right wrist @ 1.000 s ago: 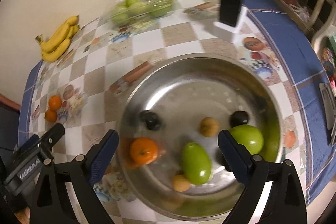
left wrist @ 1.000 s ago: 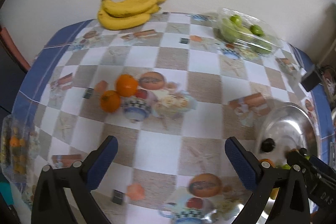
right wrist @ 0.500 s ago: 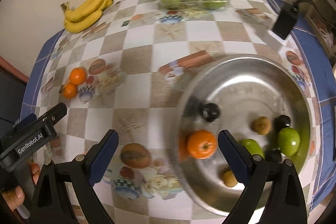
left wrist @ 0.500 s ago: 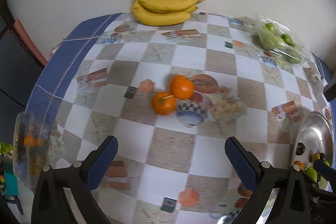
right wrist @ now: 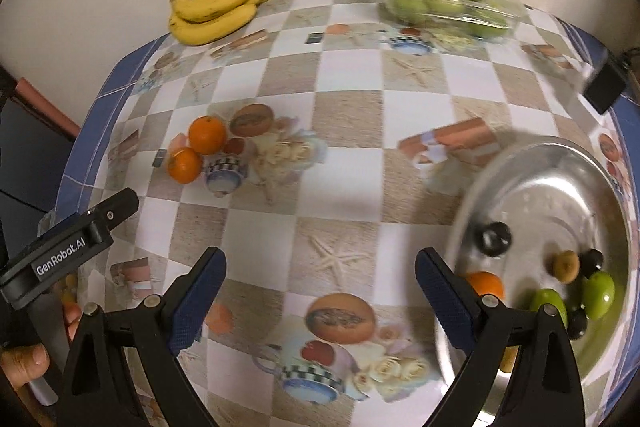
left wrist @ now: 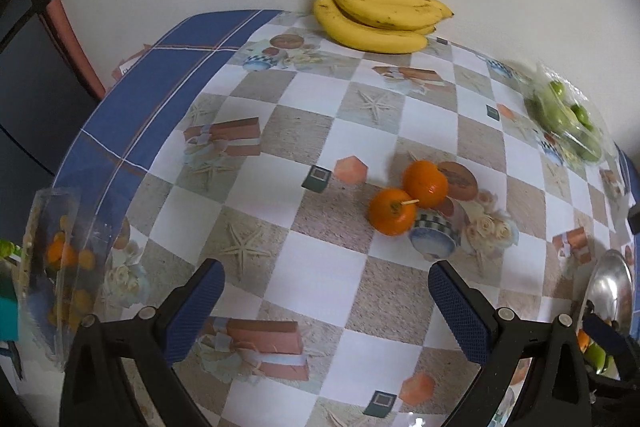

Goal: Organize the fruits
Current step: 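Withdraw both tools from the bowl back toward the fruit cluster, then close right tool on one tangerine while left tool grasps the other tangerine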

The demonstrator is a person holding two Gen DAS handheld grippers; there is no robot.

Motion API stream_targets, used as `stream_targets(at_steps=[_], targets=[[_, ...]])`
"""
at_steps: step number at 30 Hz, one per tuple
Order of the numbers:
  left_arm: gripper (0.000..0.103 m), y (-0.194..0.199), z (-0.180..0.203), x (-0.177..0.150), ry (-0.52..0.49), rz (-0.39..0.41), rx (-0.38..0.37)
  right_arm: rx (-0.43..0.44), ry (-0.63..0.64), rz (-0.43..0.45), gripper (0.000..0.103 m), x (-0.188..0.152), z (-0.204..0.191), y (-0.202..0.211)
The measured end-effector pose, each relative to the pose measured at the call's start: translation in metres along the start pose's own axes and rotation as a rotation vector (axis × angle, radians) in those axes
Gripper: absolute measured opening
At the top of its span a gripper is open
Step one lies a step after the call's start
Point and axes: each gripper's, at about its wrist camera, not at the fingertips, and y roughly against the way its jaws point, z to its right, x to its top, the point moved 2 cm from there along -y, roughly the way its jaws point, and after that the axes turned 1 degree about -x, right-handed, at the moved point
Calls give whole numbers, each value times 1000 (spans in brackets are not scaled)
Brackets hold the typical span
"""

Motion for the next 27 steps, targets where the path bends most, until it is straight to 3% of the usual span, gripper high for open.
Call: stream_targets(at_steps=[15,22,27], targets=[[103,-37,-19,17,60,14,-84,76,-35,43,96,31,-10,-26],[103,-49,-27,21,109,26,-127,142,-57,16,96,63,-23,-43],[103,-53,-21,23,75,28,-139,187,-63,-11,96,85,-36,-54]])
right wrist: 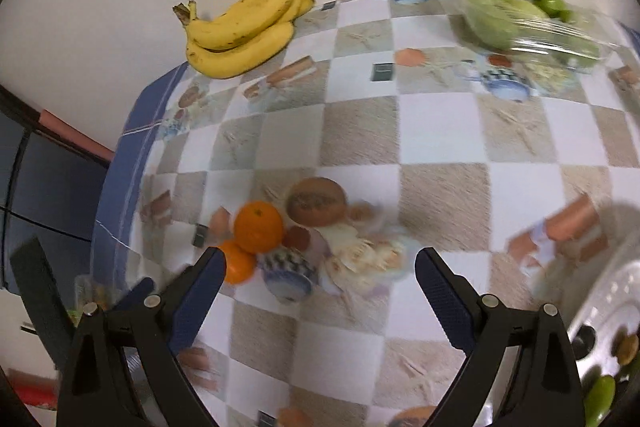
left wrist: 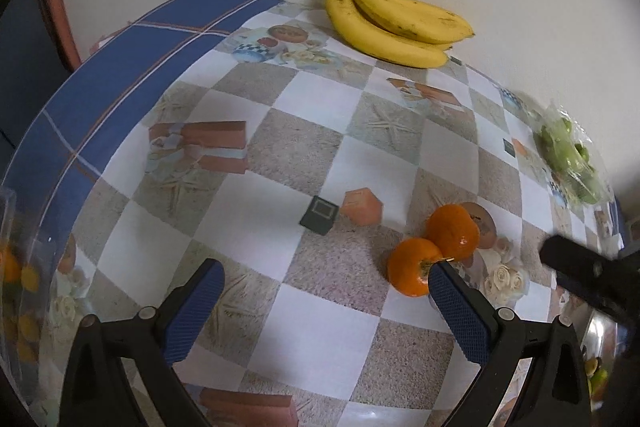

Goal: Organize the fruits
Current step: 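Close right tool on one tangerine while left tool grasps the other tangerine, then carry both tangerines in both tools over the steel bowl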

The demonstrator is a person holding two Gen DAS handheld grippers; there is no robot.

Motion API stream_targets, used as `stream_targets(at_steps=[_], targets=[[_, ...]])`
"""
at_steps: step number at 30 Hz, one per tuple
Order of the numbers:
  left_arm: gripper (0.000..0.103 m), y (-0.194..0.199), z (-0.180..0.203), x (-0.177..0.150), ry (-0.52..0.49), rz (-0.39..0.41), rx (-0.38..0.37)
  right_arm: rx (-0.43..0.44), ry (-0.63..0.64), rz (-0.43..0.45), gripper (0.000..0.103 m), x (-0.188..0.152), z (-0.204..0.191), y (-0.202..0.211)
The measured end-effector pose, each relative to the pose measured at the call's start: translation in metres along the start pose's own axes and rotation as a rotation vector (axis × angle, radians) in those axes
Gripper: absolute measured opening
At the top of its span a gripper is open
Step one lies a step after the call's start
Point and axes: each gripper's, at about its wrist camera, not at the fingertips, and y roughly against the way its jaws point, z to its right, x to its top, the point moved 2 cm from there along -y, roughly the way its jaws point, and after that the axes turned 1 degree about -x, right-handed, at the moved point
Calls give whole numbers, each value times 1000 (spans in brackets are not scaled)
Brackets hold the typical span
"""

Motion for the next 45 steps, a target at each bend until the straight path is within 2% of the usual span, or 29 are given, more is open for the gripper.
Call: stream_targets(at_steps=[11,13,14,16,20,22,28,36,45], targets=[[103,-7,20,2,-73,20,-32,18,50,-67,94,19,-27,-31],[101,-12,22,1,-75,7,-25,20,66,-81,86,20,-31,-37],[100,-14,24,1,-78,1,-22,20,70,-88,79,21,-32,-40],[90,-17,25,1,-78,-7,-34,25,72,-104,73,21,-35,-47],[77,-20,29,0,-71,-21,-75,33,88,-122,63,21,-40,-57],[65,-20,31,0,-65,-28,-106,34,90,-130,54,20,-42,-61],[39,-20,37,0,-54,-50,-175,44,87,-146,43,18,-45,-69],[38,-19,37,0,-49,-56,-189,45,76,-143,42,19,-45,-67],[38,-9,28,1,-28,-50,-150,35,53,-116,42,18,-33,-47]])
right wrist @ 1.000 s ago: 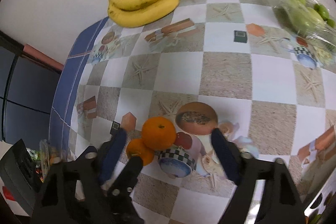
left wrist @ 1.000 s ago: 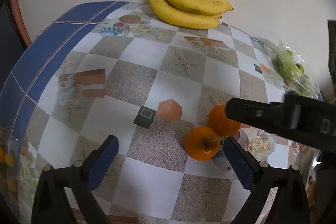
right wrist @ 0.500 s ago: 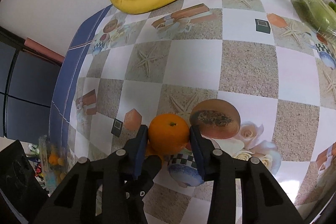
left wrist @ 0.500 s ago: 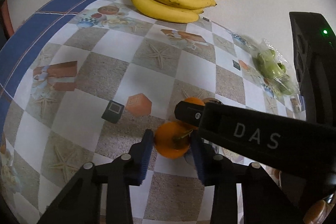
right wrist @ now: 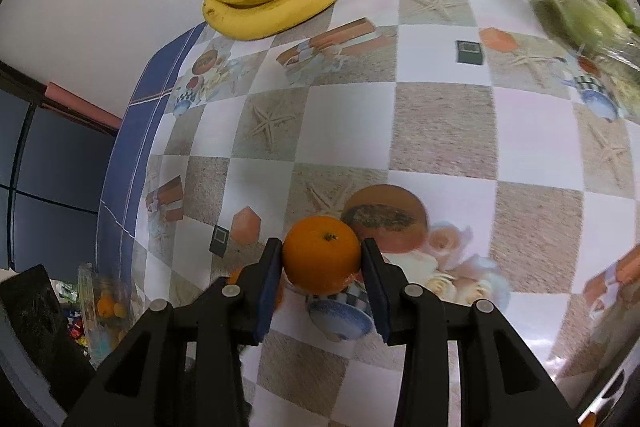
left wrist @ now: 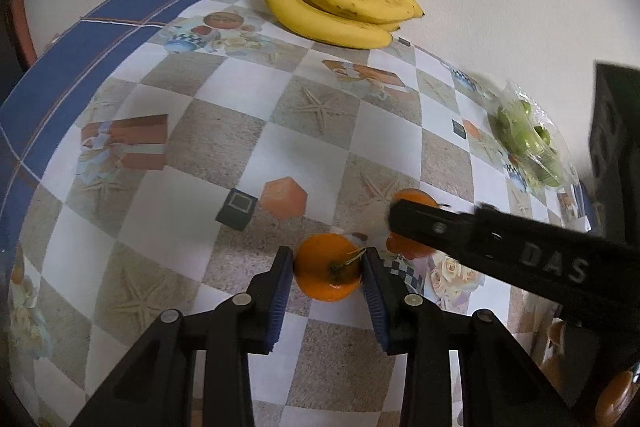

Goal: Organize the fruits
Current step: 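Carry both tangerines in both tools over the steel bowl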

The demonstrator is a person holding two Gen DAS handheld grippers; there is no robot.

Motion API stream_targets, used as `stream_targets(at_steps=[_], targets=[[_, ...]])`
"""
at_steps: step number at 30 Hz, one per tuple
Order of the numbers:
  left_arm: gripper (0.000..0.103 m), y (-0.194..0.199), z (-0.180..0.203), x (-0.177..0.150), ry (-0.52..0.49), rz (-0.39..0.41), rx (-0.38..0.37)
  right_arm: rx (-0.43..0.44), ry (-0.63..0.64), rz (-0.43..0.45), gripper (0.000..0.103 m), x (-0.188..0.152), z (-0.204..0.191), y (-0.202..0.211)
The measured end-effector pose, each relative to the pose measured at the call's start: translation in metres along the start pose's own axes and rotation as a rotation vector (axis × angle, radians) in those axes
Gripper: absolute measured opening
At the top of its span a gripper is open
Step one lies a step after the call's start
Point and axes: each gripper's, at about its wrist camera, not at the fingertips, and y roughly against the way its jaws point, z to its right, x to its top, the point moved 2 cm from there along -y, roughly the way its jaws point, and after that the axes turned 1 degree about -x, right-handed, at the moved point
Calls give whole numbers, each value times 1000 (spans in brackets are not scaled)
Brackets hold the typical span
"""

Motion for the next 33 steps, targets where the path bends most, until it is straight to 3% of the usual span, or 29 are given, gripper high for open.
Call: stream_targets(at_steps=[19,33], targets=[[38,59,14,-8,-13,73,38,-111,47,119,42,-56,4,77],[38,77,57,-33,-119,64,44,-154,-37,163,42,-114,35,117]])
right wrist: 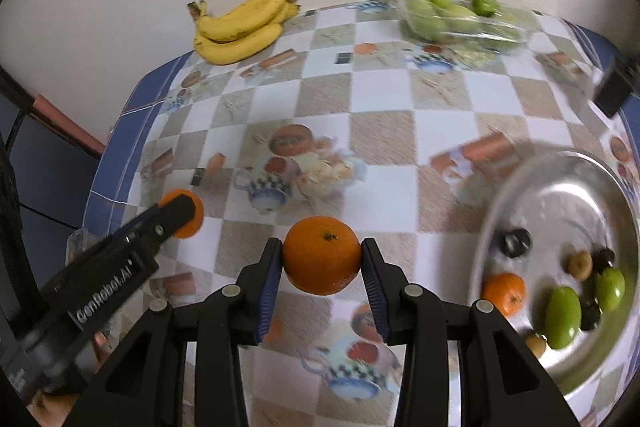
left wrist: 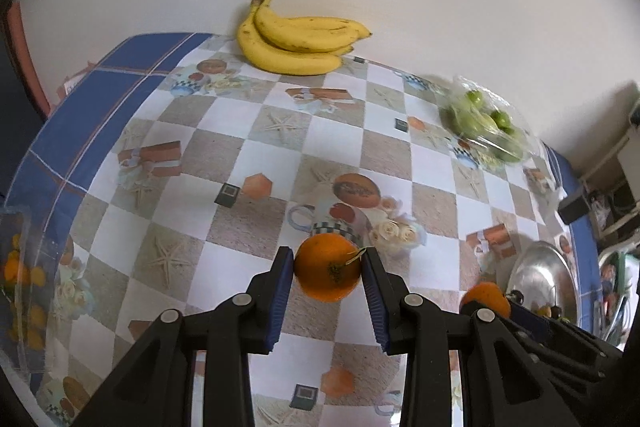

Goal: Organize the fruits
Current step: 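Carry both tangerines in both tools over the steel bowl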

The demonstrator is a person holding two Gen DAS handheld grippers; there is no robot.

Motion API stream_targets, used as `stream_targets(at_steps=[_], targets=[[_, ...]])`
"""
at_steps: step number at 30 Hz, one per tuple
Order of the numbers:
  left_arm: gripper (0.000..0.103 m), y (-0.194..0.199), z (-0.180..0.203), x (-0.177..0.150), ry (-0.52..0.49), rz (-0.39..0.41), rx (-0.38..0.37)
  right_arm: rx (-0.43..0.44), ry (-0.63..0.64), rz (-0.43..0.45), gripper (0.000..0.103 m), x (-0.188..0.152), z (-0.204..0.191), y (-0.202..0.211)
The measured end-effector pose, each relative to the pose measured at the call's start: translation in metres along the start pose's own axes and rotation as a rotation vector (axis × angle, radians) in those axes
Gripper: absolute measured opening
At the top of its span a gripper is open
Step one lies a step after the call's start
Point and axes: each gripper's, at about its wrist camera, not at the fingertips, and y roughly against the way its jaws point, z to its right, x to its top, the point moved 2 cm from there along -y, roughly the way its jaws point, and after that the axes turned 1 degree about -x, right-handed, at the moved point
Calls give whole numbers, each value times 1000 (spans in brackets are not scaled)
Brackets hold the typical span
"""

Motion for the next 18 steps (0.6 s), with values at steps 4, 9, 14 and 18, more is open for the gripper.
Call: stream_targets(at_steps=[4,9,14,18], targets=[[38,4,20,-4,-34,-5,-27,-19,-28,12,41,-11,22,12],[38,8,57,-10,-105,2,-25,-52,-78,38,41,-15,55,26],[38,4,98,-20,-187,-14,-45,-107,-155,38,42,-17,100,34],[38,-1,129,-30,-241,-34,-71,-171,-215,37,42,-20,136,40]])
